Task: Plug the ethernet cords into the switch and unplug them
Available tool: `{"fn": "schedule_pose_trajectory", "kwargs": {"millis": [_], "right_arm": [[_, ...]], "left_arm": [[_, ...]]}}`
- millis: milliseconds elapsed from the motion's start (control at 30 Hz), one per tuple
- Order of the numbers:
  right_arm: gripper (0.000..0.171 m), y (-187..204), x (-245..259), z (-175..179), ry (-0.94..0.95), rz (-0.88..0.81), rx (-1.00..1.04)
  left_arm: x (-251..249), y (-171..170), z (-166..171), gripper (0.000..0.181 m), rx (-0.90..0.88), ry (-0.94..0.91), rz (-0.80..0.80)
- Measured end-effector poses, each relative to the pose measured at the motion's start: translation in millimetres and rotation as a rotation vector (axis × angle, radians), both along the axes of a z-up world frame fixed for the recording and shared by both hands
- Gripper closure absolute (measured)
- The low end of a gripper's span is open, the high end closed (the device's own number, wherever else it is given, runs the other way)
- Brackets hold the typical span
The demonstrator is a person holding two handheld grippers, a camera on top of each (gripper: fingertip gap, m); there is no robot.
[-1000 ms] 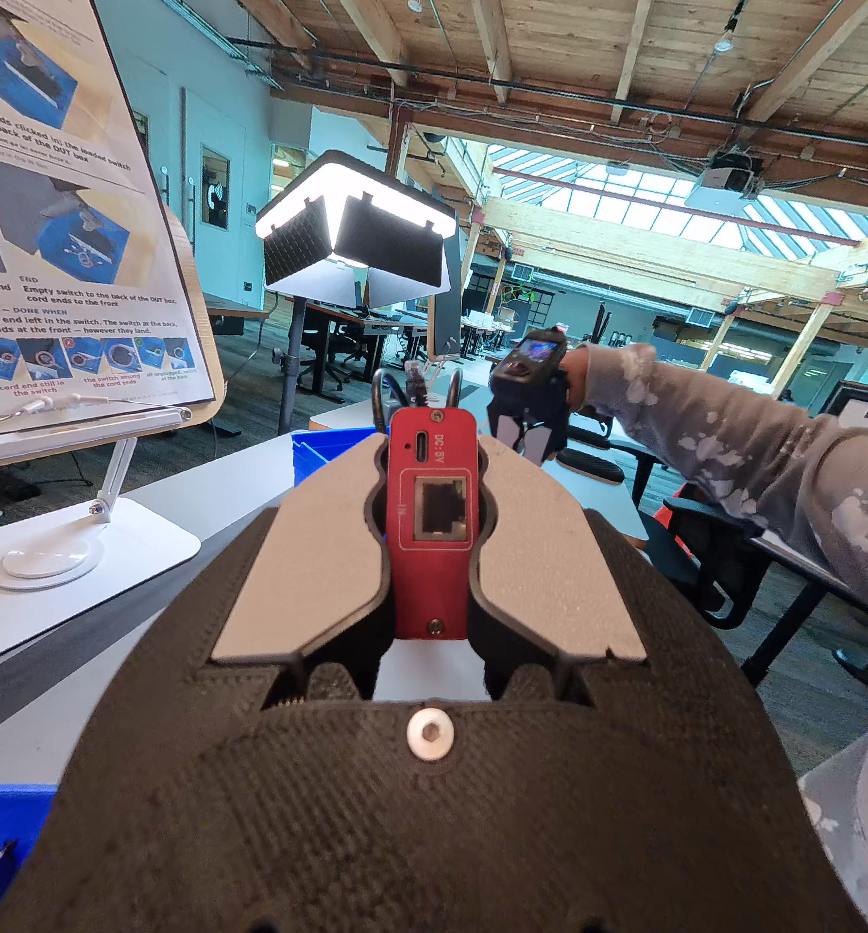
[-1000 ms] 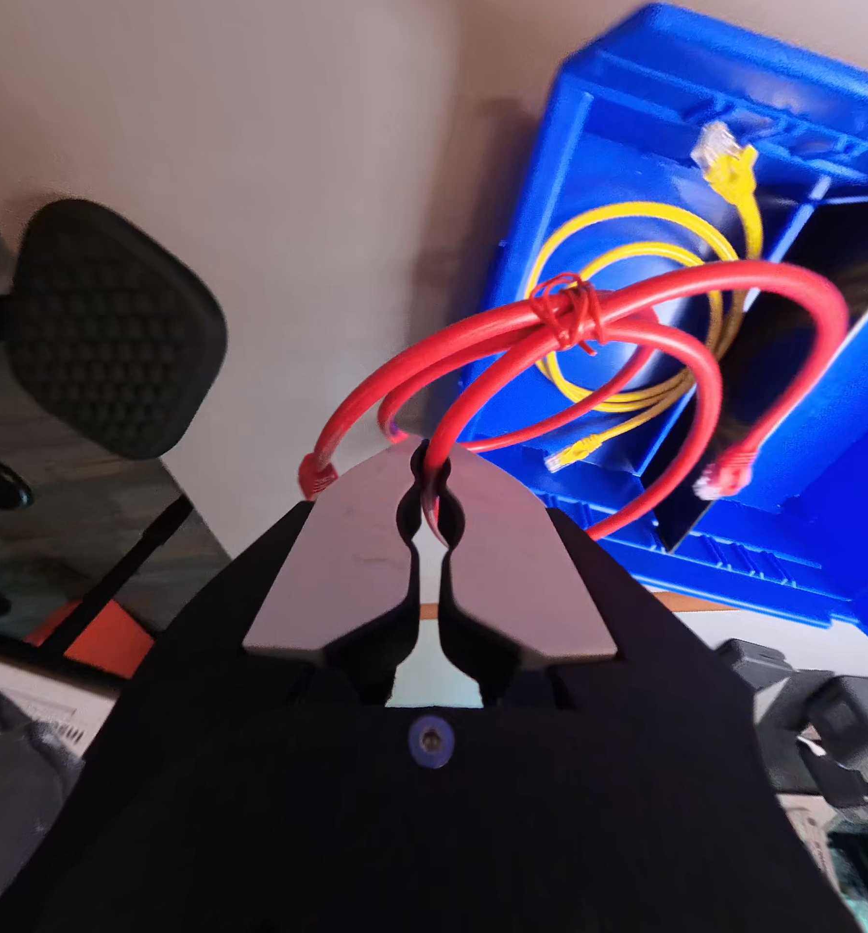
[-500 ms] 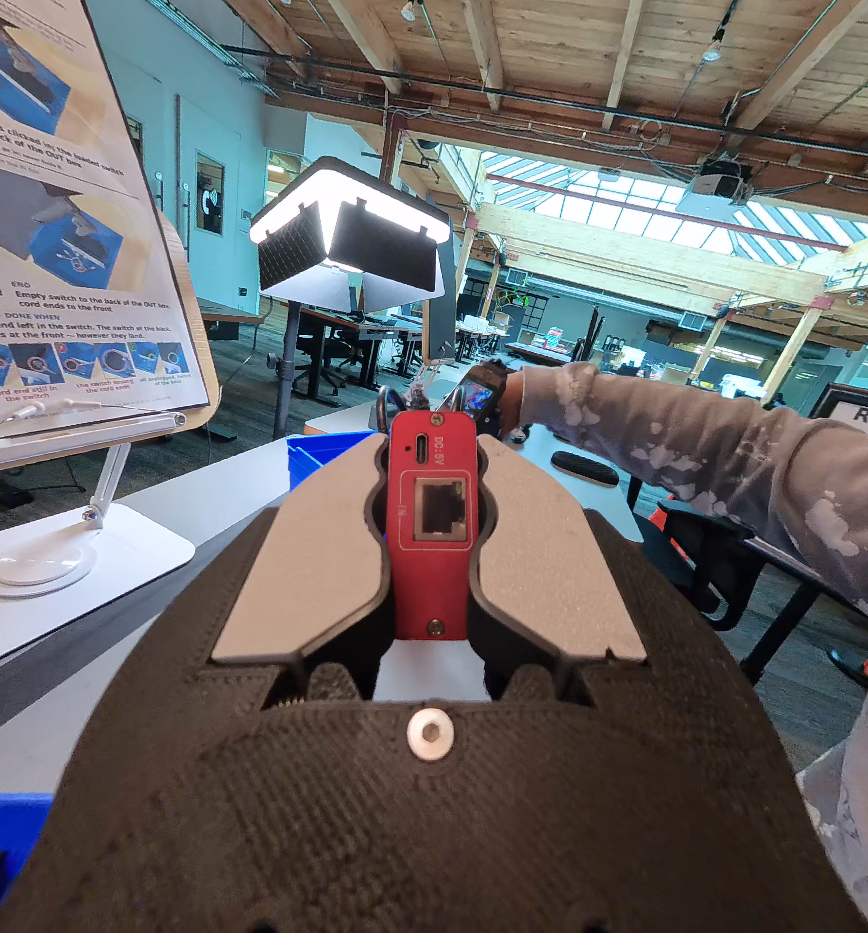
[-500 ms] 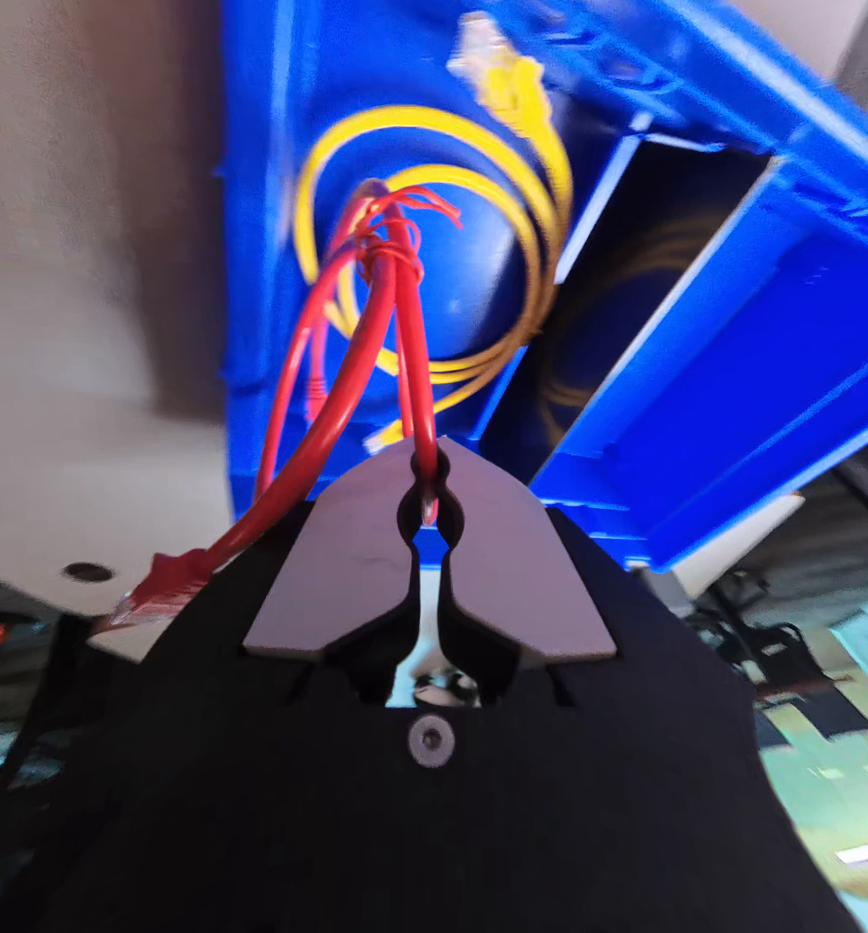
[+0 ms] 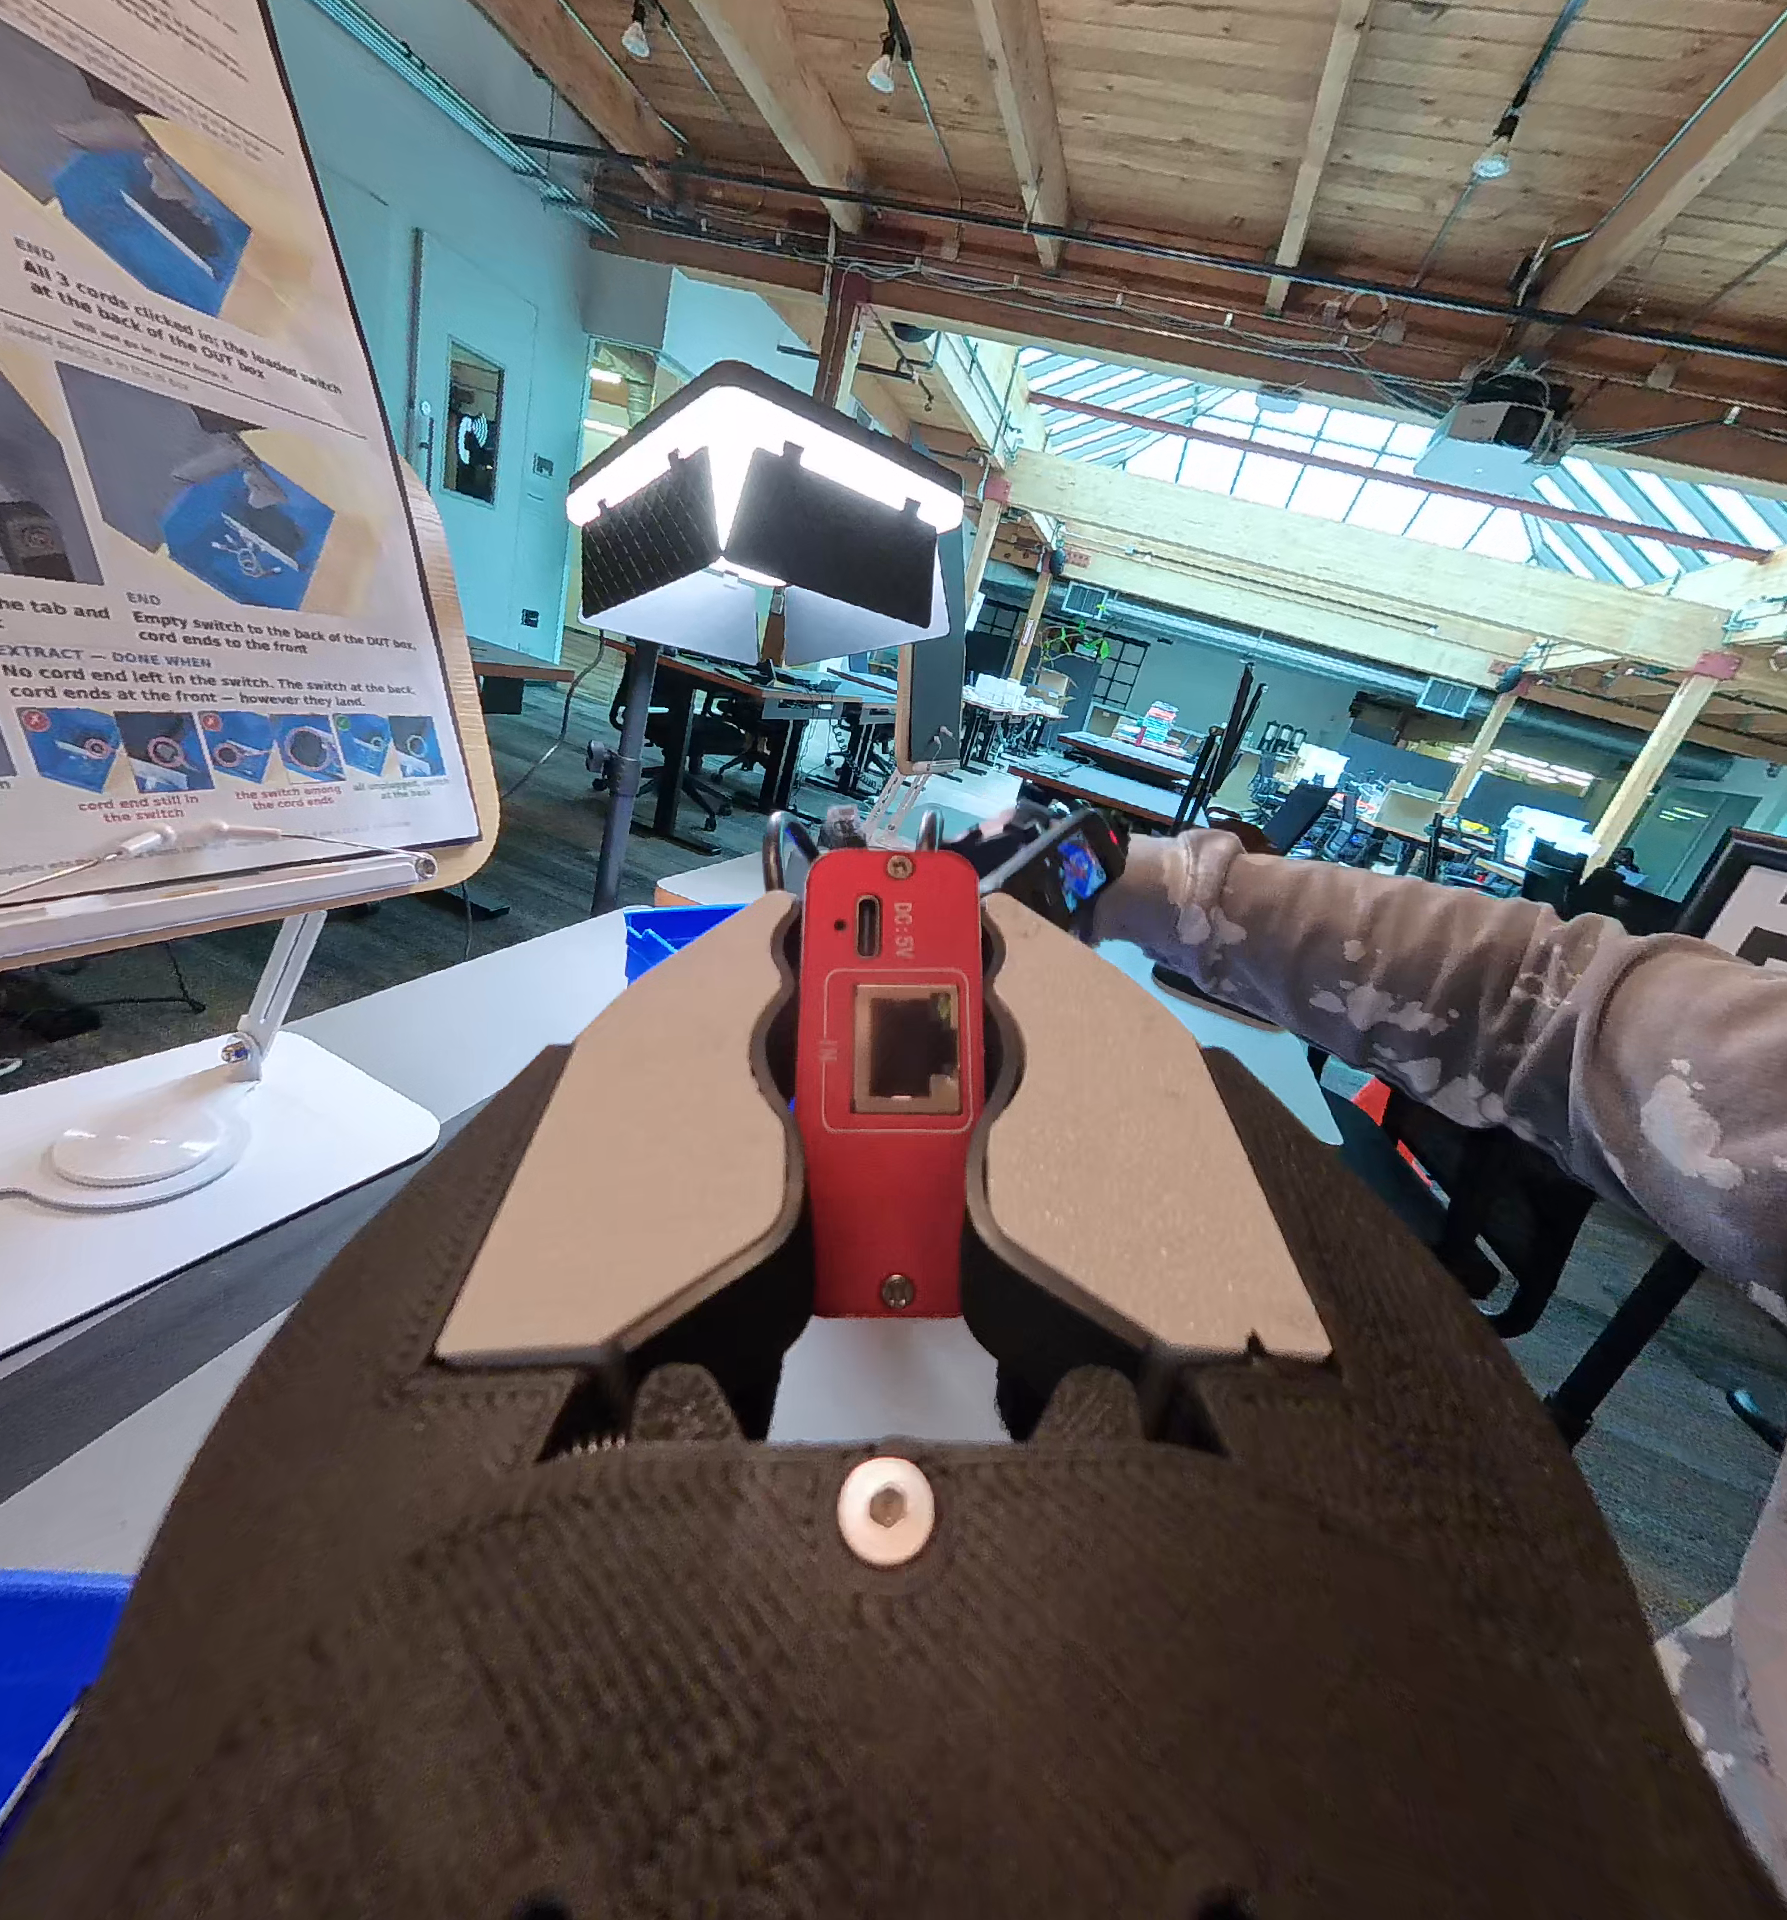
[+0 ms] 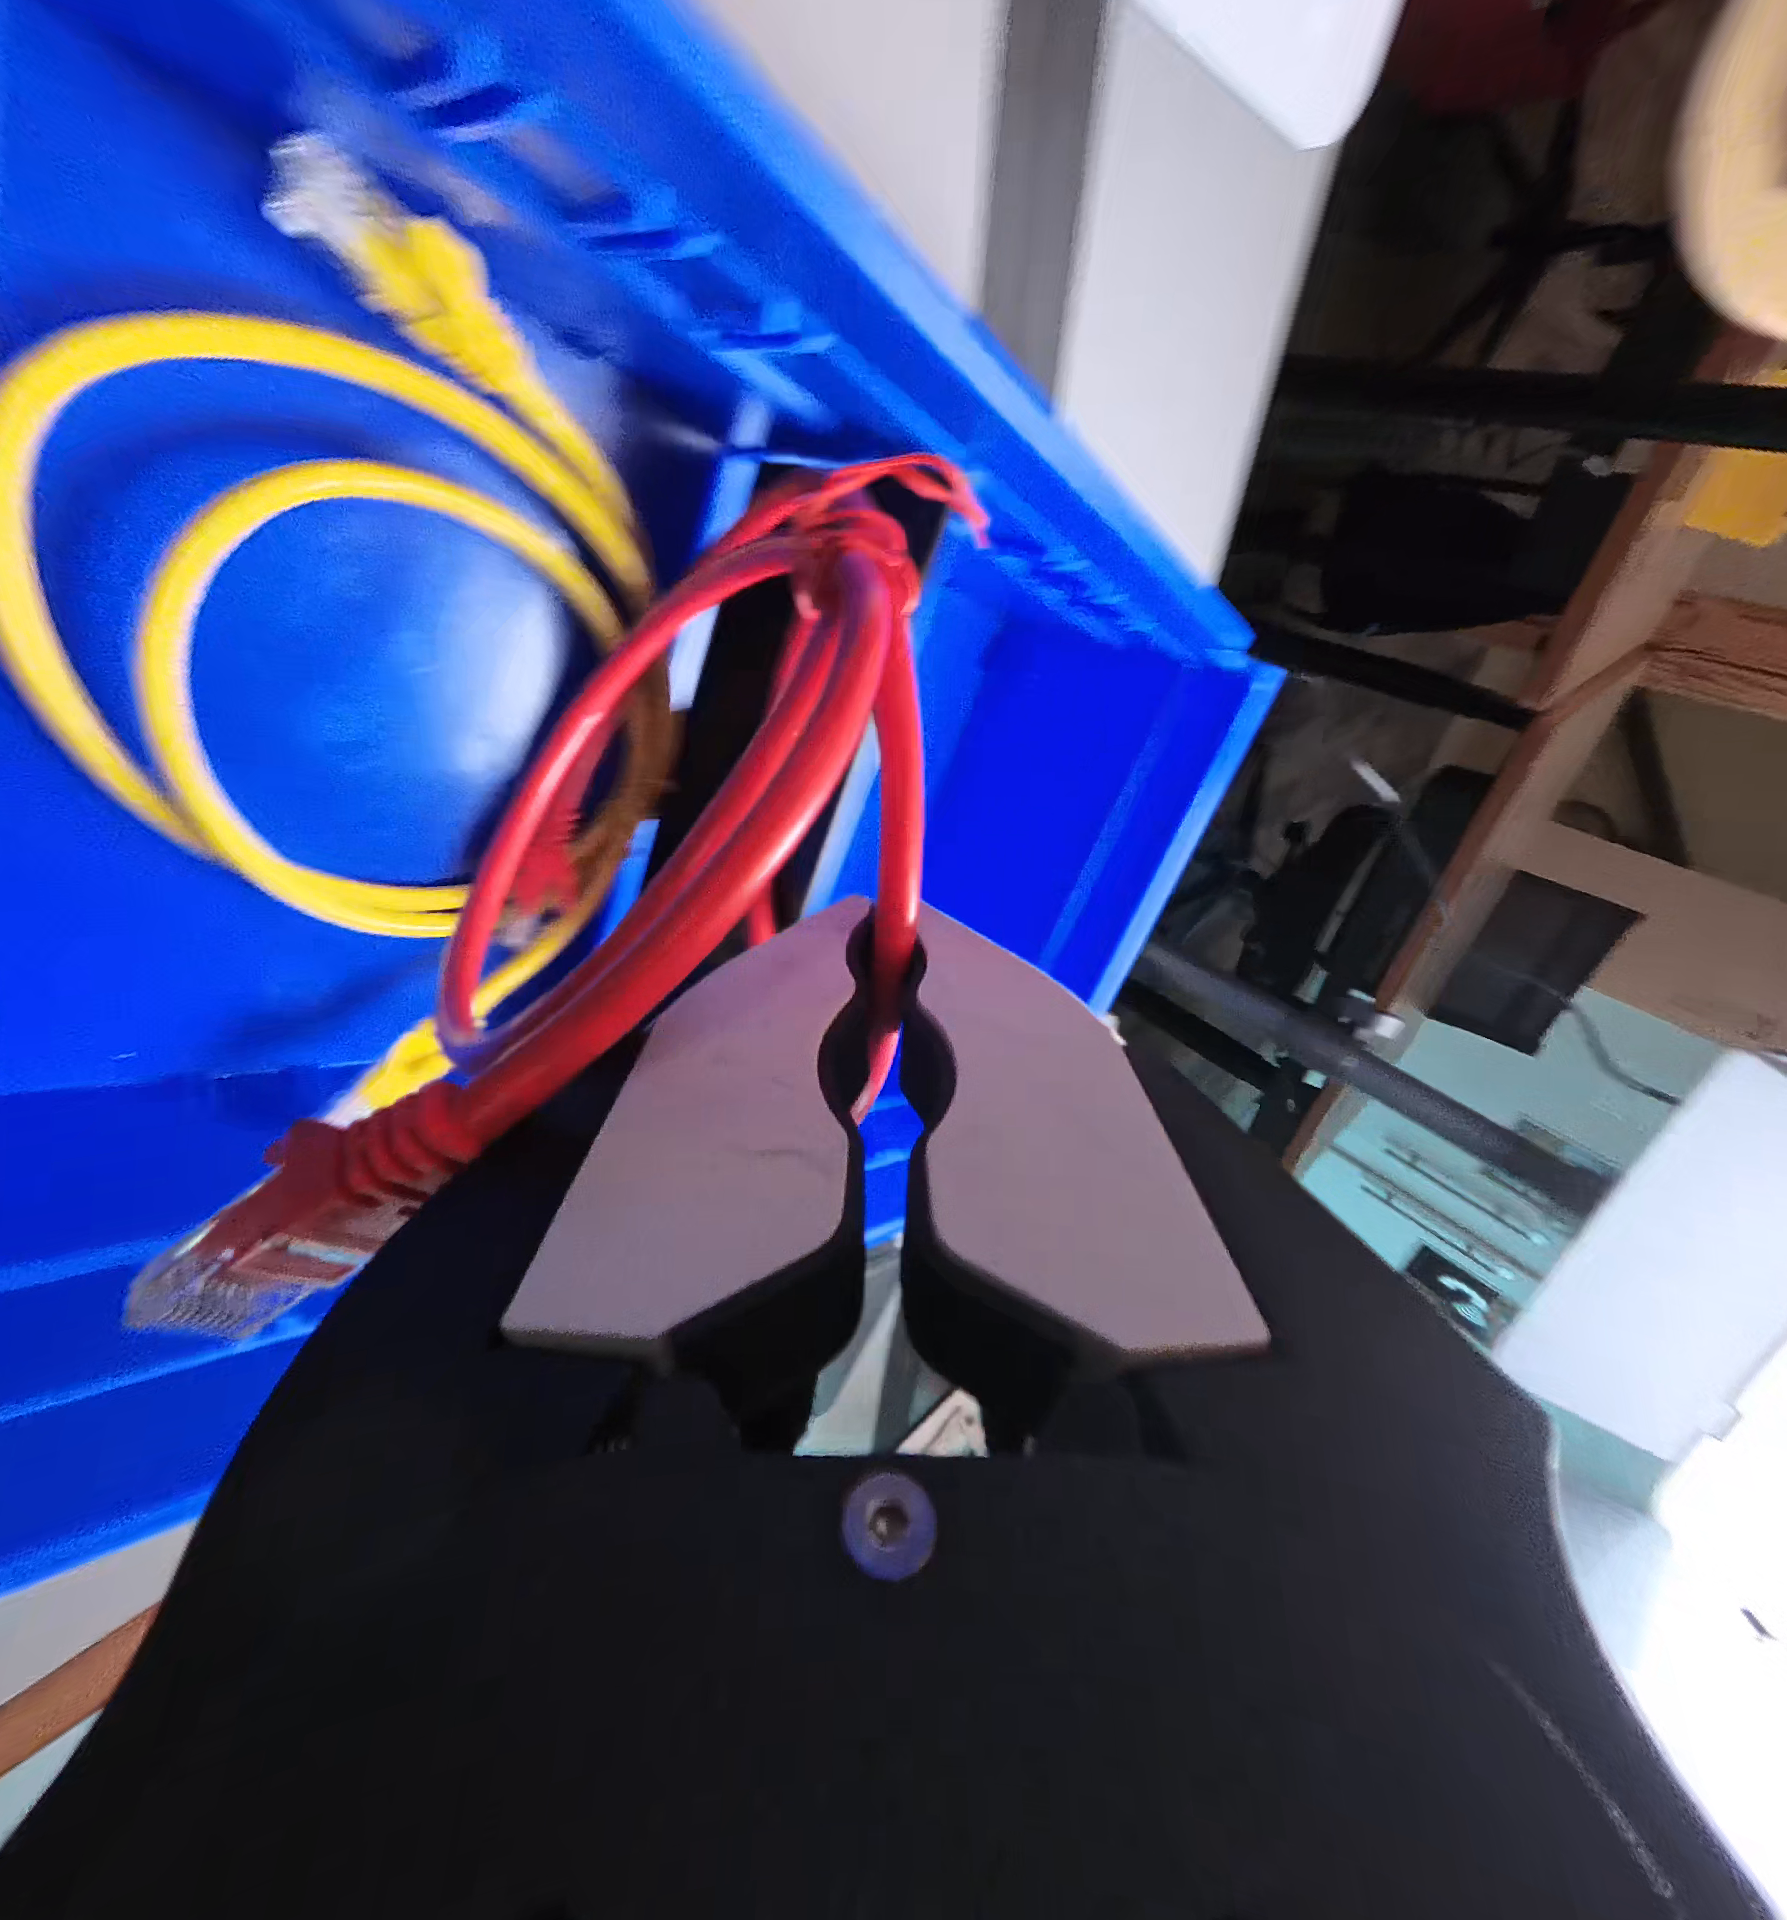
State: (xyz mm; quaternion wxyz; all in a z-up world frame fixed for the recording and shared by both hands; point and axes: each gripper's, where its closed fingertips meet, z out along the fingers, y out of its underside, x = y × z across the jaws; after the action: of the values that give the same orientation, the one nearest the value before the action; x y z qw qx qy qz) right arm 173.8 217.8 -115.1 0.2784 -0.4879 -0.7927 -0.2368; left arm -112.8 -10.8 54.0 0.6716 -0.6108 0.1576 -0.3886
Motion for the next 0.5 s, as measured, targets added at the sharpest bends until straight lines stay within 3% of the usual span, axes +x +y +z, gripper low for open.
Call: {"fn": "schedule_pose_trajectory", "kwargs": {"millis": [133,233,400,500], "right_arm": [[0.171,-34,12,-51,-0.063,0.023,-0.089],[0.168,-51,17,-67,-0.044,-0.031,-0.195],[0.144,-56,29,-47,0.057,-0.169,-0.385],[0.138,-63,21,-18,0.228,-0.226,-0.505]], "left_arm": [[5,0,-1,0.152,-0.002,0.005,-0.008],[11,1,-4,0.152,-0.01,0.014,-0.018],[15,1,-6,0.151,-0.013,0.027,-0.026],[13,1,-5,0.152,-0.012,0.021,-0.023]]}}
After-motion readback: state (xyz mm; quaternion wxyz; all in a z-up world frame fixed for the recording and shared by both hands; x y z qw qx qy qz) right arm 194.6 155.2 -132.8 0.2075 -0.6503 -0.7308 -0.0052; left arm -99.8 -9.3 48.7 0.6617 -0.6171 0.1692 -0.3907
